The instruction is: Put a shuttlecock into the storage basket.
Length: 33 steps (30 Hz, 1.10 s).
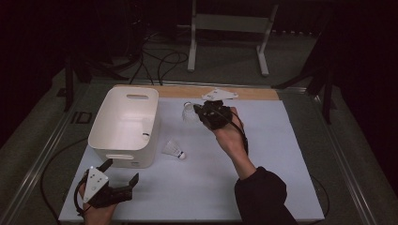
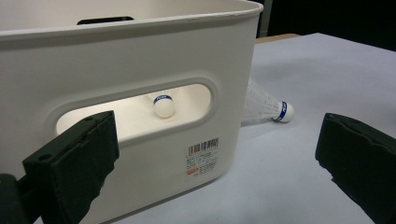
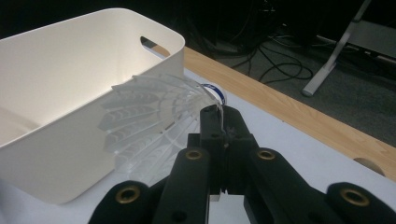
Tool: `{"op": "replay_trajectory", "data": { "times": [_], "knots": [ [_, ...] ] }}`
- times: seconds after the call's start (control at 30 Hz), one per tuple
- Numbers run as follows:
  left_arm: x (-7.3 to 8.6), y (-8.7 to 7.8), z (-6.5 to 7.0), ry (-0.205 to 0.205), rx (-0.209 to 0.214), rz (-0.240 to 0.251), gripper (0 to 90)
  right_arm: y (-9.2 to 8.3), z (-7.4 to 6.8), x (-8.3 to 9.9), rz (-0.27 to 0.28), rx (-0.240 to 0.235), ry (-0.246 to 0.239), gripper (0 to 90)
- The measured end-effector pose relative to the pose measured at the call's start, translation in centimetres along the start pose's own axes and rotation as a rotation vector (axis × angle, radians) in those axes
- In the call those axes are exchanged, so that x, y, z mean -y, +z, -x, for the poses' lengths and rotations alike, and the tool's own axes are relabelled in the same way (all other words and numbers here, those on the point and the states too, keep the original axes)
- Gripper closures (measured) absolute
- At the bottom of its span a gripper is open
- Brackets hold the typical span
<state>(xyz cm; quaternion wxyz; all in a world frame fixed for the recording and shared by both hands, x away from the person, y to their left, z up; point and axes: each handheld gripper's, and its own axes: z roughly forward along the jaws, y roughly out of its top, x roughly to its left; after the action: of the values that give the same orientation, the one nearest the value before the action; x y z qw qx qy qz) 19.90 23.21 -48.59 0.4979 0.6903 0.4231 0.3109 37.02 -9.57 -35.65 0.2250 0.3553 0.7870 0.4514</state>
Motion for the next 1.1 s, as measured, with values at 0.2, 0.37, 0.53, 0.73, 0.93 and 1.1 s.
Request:
{"op": "replay_trajectory", "data": {
  "times": [0.2,0.37,0.53,0.73,0.93,1.1],
  "knots": [
    [0.0,0.0,0.0,0.001,-0.001,0.0,0.2,0.1,0.1,-0.1,0.001,-0.008,0.005,89.4],
    [0.0,0.0,0.0,0.001,0.0,0.0,0.2,0.2,0.1,-0.2,0.003,-0.013,0.015,89.4],
    [0.0,0.0,0.0,0.001,0.0,0.0,0.2,0.2,0.0,-0.4,0.011,-0.019,0.017,89.4],
    [0.0,0.0,0.0,-0.001,0.0,0.002,0.2,0.3,-0.1,-0.7,0.019,-0.024,0.014,89.4],
    [0.0,0.0,0.1,-0.005,0.0,0.004,0.2,0.4,-0.4,-0.9,0.021,-0.031,0.018,89.4],
    [0.0,0.0,0.0,-0.002,0.001,0.002,0.2,0.5,-0.4,-1.1,0.024,-0.036,0.014,89.4]
  ]
}}
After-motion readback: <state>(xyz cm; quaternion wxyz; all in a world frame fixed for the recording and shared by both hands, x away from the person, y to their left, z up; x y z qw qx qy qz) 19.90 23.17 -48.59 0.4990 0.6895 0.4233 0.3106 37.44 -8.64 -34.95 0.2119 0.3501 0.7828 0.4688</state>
